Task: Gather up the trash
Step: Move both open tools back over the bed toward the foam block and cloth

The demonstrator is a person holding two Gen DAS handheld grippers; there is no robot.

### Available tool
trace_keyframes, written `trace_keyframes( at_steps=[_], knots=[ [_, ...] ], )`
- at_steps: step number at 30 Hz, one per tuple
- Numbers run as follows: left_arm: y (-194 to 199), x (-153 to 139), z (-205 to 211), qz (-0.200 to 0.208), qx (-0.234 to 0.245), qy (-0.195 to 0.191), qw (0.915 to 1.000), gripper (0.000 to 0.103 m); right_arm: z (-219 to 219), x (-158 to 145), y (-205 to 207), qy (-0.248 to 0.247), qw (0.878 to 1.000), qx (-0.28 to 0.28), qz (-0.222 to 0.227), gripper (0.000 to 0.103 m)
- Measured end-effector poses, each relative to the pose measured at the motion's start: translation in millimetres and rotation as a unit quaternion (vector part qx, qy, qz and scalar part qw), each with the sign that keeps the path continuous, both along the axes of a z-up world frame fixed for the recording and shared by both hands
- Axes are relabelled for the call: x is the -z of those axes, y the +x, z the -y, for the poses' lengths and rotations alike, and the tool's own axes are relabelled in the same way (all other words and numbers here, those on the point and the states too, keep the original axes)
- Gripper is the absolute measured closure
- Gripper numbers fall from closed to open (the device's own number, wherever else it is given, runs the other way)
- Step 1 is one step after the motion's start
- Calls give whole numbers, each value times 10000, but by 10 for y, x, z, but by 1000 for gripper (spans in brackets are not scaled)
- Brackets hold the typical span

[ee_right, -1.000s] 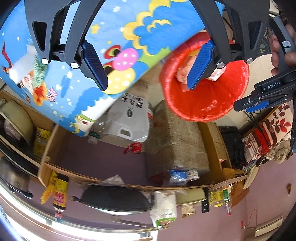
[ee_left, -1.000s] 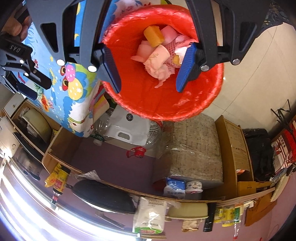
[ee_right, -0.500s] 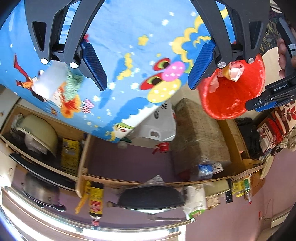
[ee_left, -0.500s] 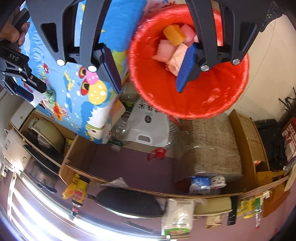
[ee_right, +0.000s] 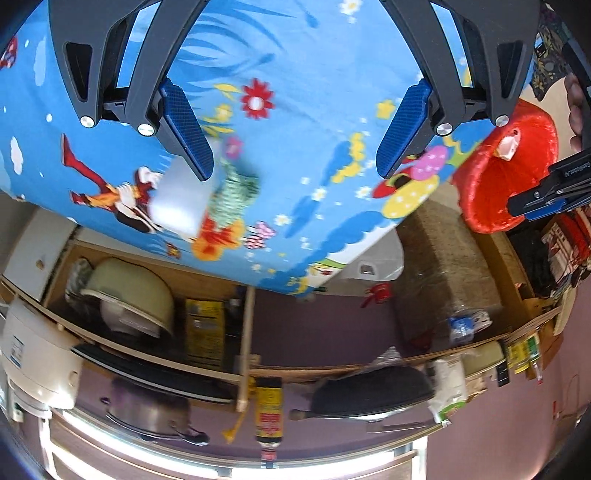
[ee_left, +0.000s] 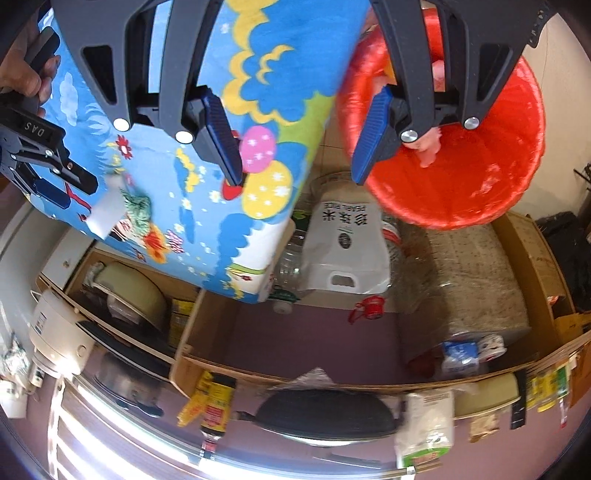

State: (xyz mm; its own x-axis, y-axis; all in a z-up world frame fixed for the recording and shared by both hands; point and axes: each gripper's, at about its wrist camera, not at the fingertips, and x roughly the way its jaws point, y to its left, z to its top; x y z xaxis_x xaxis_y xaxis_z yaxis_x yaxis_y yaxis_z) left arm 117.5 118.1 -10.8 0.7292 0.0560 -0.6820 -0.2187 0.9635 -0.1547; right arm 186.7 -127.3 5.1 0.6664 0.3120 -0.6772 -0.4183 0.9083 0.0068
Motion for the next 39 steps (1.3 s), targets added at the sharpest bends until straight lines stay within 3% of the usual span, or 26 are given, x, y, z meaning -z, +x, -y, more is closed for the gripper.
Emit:
trace_keyframes(
  at_steps=[11,31,35,39],
  knots=[
    [266,59,375,-42,334,10,9994,44,487,108,309,54,9987,496,-68,19],
    [801,200,662,-135,677,92,9976,44,629,637,1071,58,9960,668,-593,20],
    [905,212,746,-133,775,125,9968,44,590,705,1128,63,9962,591,-644,25],
    [1024,247,831,-165,865,154,9960,44,576,746,1165,78,9963,513,-683,43]
  ],
)
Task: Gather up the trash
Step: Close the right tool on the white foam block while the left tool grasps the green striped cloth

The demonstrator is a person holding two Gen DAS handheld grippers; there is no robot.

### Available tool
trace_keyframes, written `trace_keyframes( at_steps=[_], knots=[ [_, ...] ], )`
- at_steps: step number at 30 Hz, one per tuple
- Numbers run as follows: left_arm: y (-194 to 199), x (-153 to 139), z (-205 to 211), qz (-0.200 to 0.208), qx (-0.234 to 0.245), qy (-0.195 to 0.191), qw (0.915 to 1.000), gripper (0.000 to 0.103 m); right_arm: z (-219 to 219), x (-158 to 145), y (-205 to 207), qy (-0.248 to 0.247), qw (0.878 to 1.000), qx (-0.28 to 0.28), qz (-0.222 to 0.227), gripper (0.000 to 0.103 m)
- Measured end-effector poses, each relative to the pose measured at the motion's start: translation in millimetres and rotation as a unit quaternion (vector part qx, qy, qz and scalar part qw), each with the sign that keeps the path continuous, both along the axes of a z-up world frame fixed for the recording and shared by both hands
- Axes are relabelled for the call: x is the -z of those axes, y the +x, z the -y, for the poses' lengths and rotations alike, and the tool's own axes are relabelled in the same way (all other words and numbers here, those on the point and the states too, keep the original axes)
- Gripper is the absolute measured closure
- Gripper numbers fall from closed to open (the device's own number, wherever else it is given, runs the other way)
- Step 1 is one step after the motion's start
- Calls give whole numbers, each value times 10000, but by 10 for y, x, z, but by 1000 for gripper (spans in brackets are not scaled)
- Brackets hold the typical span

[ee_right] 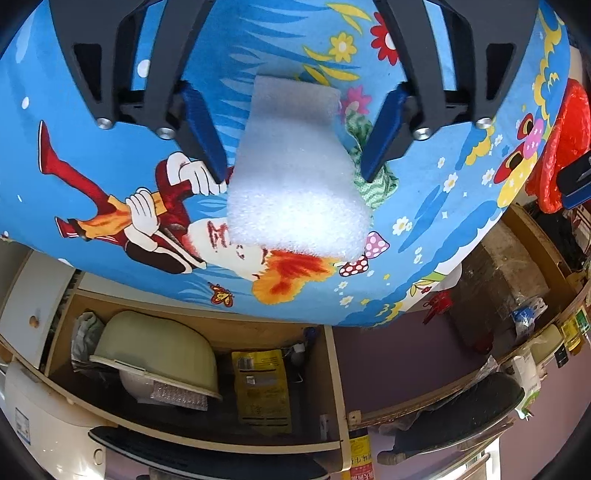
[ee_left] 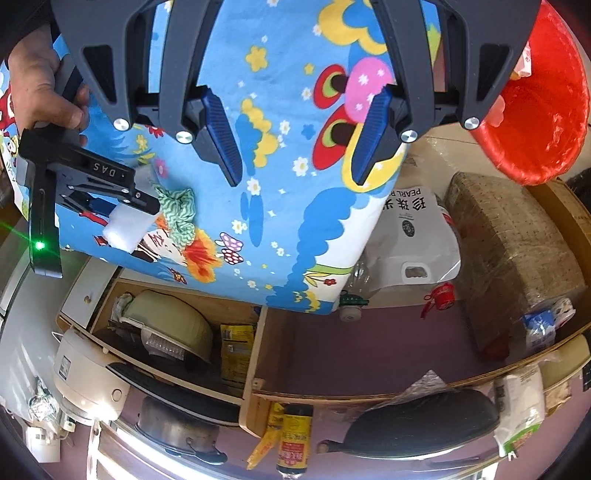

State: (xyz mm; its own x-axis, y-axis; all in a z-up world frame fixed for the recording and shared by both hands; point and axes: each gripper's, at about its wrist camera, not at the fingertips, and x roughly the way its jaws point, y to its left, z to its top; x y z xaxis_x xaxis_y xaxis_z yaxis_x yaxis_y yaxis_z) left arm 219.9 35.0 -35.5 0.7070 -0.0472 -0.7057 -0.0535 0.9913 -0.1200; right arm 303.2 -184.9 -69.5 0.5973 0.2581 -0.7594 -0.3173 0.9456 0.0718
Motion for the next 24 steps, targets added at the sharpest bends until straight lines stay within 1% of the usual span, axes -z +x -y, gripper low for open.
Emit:
trace_keyframes(
  at_steps=[2,3,8,14,21,24],
  knots=[
    [47,23,47,-16,55,11,10000,44,9,13,5,-24,10000,-54,-9,51],
    [80,40,78,-33,93,-1,10000,44,19,16,9,-10,10000,-72,-15,52],
    [234,116,276,-88,305,-55,9995,44,85,-47,-36,-41,9999,-116,86,52],
    [405,180,545,-112,612,-91,9980,44,272,-189,-119,-81,9996,-3,263,52],
    [708,234,879,-130,1129,-354,9929,44,484,-262,-184,-32,9994,115,317,52],
    [852,289,991,-254,1290,-408,9905,49,535,-251,-210,-17,9994,149,298,52]
  ],
)
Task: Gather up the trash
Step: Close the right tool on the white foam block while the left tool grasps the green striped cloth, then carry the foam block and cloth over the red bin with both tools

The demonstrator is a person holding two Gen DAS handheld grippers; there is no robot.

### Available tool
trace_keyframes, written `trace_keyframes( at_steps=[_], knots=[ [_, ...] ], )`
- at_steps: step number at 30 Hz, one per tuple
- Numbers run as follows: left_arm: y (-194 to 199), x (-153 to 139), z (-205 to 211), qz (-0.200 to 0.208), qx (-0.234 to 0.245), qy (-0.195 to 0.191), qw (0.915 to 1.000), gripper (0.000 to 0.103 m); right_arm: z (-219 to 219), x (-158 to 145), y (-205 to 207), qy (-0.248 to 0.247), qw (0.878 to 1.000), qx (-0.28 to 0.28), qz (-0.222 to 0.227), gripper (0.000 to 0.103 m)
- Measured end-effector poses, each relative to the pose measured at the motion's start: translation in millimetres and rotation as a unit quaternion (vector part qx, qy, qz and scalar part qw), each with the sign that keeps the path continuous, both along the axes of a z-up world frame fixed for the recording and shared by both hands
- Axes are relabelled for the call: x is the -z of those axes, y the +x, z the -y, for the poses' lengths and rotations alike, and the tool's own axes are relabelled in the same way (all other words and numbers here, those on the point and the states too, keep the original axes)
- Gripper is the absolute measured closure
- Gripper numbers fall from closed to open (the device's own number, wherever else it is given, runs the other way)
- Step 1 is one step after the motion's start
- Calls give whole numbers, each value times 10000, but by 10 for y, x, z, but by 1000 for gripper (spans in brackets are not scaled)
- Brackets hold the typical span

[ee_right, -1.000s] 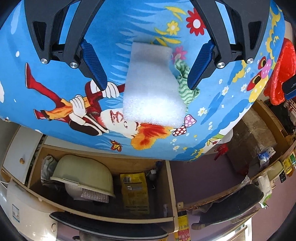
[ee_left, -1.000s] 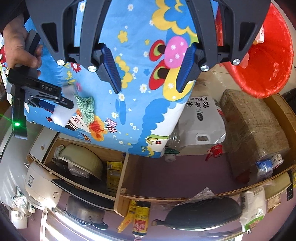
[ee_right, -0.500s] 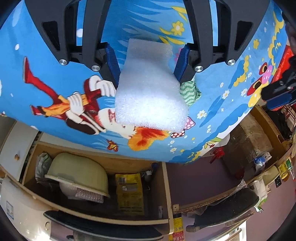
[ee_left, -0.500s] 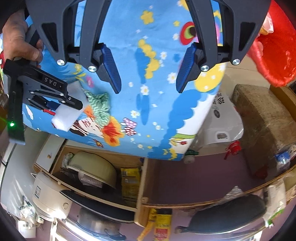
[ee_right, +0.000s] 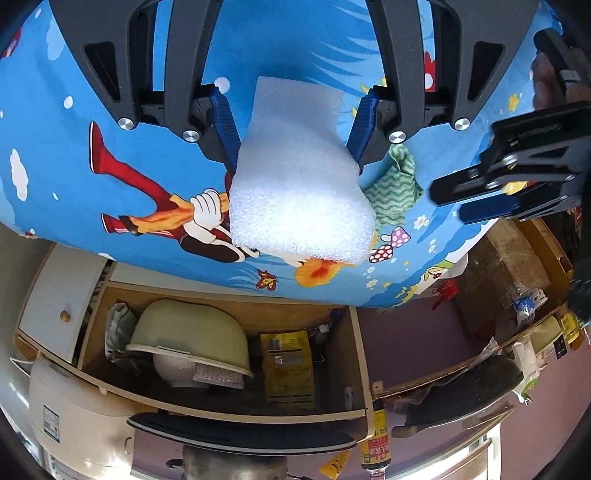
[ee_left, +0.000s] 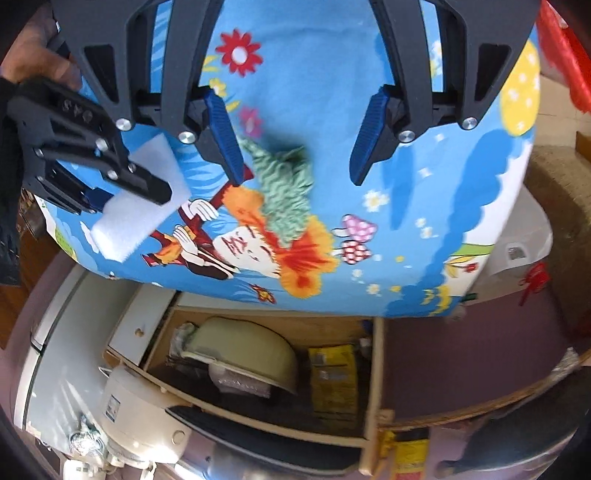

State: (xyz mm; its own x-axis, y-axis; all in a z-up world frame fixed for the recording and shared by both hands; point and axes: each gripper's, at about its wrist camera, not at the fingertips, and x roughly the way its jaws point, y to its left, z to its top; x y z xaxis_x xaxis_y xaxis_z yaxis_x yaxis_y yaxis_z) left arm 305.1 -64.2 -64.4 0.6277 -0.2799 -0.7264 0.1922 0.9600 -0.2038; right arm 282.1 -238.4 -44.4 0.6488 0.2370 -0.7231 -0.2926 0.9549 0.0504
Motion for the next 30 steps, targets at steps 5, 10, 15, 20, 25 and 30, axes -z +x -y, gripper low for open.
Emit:
trace_keyframes(
  at_steps=[5,10,15,20,25,30],
  knots=[
    [219,127,104,-278,158,-163,9994,55,39,17,-47,9,10000,21,-27,52],
    [384,302,149,-584,138,-62,9982,63,70,6,-95,-10,10000,59,-26,52],
    [393,306,146,-606,176,25,9980,71,77,12,-116,-5,10000,75,-47,52],
    [205,200,108,-450,147,68,9989,73,32,8,-173,15,10000,54,-59,52],
    [-142,50,-17,-234,-23,119,9997,73,-6,-38,-280,47,10000,51,-43,52],
    [-552,-59,-193,-114,-233,142,9996,73,-102,-111,-446,69,10000,5,-5,52]
  ],
)
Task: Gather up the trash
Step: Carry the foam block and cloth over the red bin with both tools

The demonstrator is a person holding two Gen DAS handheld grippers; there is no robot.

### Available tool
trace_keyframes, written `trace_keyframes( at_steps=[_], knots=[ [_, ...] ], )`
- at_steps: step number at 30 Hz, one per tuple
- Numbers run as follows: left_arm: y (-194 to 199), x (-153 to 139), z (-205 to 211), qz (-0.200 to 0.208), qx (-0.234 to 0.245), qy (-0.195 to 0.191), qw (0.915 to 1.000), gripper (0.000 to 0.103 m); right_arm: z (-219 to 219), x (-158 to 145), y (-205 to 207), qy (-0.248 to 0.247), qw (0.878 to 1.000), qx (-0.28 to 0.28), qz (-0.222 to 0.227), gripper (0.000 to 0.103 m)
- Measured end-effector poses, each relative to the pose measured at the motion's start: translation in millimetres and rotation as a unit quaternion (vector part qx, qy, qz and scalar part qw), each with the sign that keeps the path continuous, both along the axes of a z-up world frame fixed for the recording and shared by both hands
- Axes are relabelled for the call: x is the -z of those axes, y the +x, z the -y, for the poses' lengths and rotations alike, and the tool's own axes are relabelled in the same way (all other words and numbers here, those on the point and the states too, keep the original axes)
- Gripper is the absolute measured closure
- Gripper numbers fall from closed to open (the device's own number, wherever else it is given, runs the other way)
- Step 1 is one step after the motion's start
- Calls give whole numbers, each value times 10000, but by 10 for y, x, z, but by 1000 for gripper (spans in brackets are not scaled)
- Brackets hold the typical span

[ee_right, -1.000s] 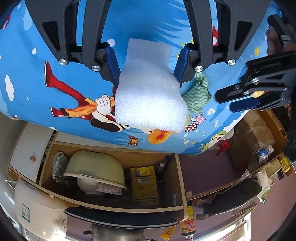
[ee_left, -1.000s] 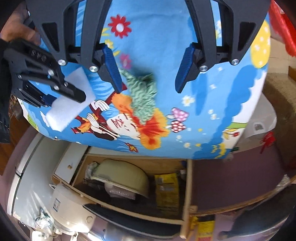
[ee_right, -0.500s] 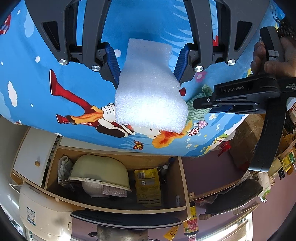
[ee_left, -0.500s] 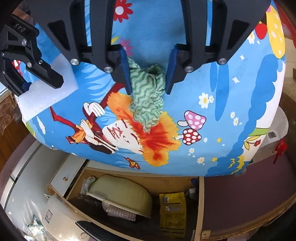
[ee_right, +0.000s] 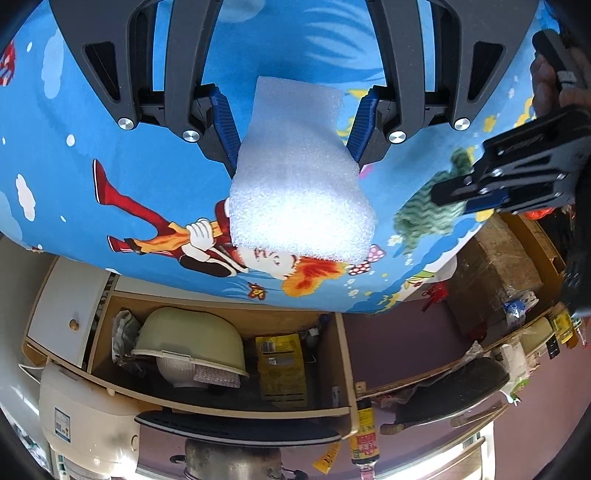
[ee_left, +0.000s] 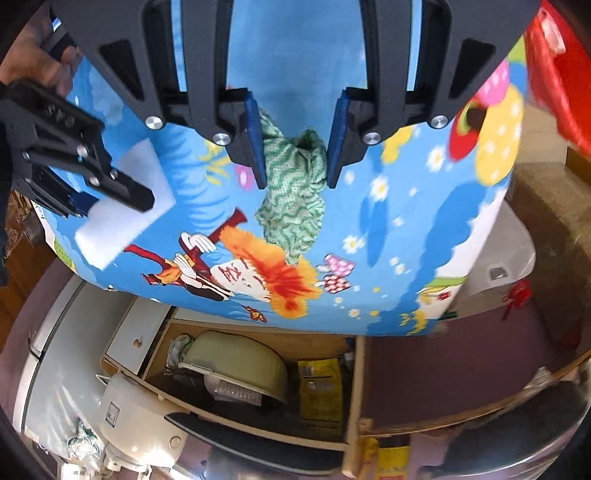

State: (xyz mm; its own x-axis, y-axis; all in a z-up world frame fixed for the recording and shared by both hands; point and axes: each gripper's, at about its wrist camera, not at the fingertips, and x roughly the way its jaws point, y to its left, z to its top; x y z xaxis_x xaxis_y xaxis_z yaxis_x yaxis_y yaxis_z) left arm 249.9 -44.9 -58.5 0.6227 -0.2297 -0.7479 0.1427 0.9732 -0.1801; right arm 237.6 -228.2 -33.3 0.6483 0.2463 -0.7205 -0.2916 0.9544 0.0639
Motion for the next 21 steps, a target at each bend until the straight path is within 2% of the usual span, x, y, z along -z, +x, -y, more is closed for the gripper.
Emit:
trace_keyframes(
  at_steps=[7,21],
  knots=[
    [-552,-149,-200,146,-272,30,9995,73,-186,-118,-270,15,9999,-106,50,52],
    [-1299,-334,-588,375,-863,211,9953,72,-605,-237,-838,-44,9995,-303,60,52]
  ],
)
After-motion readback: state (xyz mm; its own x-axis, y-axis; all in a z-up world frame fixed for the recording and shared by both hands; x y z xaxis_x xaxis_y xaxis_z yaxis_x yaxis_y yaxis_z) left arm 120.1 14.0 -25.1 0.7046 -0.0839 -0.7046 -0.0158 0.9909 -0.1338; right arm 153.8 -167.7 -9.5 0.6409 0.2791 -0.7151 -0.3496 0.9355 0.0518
